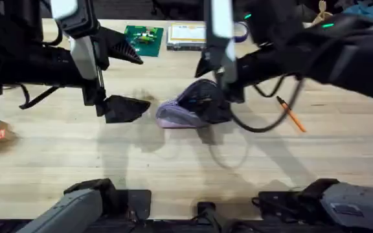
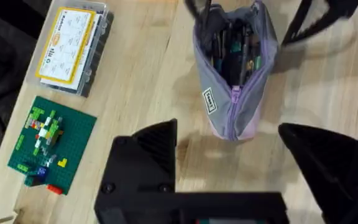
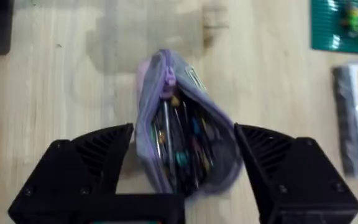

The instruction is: Unzip the bag, pick up the pens from the table one at a time and place them inside, then zip the bag closed.

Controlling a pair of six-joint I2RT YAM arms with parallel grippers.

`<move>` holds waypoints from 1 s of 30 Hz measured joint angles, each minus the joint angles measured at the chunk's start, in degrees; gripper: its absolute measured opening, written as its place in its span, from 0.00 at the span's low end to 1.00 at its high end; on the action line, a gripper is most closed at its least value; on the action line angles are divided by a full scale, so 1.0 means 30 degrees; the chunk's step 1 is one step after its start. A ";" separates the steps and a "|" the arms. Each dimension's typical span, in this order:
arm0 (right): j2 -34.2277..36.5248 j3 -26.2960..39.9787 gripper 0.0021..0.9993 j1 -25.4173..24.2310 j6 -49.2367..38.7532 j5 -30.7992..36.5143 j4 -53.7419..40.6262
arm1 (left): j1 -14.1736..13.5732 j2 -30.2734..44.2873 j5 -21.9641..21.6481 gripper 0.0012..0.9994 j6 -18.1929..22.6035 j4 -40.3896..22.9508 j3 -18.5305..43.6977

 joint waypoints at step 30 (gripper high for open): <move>-0.8582 0.0000 1.00 -1.2973 0.8383 0.5248 -0.8441 | -0.0001 0.0000 0.0000 0.99 0.0000 0.0000 0.0000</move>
